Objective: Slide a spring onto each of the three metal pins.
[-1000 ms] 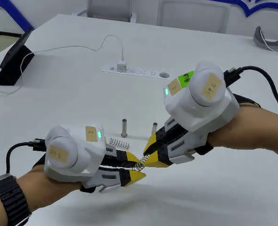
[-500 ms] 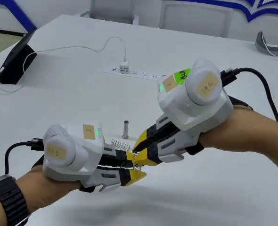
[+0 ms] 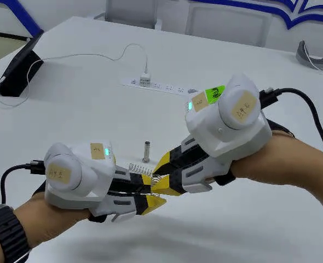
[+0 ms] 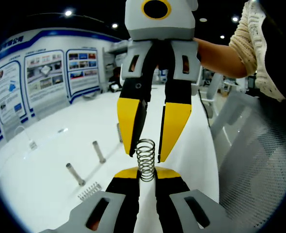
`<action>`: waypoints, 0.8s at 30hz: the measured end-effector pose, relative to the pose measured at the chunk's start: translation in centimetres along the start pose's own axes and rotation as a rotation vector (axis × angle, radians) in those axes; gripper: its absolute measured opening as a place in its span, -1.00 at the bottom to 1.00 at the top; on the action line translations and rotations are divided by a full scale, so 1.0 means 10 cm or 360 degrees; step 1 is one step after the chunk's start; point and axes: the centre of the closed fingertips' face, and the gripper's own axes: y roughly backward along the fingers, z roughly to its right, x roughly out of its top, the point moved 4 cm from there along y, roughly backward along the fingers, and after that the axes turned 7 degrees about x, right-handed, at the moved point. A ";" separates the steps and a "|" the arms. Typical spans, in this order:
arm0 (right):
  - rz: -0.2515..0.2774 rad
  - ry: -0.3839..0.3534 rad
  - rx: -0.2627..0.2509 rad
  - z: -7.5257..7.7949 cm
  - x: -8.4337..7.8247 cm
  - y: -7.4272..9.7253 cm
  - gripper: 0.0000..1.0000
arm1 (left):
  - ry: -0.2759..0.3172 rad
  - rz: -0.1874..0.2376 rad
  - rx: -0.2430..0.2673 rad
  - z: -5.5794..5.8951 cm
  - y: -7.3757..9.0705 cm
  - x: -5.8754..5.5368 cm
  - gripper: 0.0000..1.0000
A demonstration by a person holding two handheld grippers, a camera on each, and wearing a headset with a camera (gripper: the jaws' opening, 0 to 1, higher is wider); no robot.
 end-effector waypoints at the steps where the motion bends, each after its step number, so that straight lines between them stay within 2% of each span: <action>1: 0.0004 -0.0003 -0.0003 0.00 0.00 0.00 -0.71 | 0.0001 0.0002 -0.0001 0.00 0.00 0.00 -0.78; 13: 0.0047 -0.0081 -0.0035 0.05 -0.03 0.00 -0.76 | 0.0009 0.0022 -0.0001 -0.01 -0.04 0.02 -0.76; 24: 0.0053 -0.0120 -0.0060 0.09 -0.09 0.03 -0.76 | 0.0054 0.0029 0.0043 -0.08 -0.01 0.02 -0.47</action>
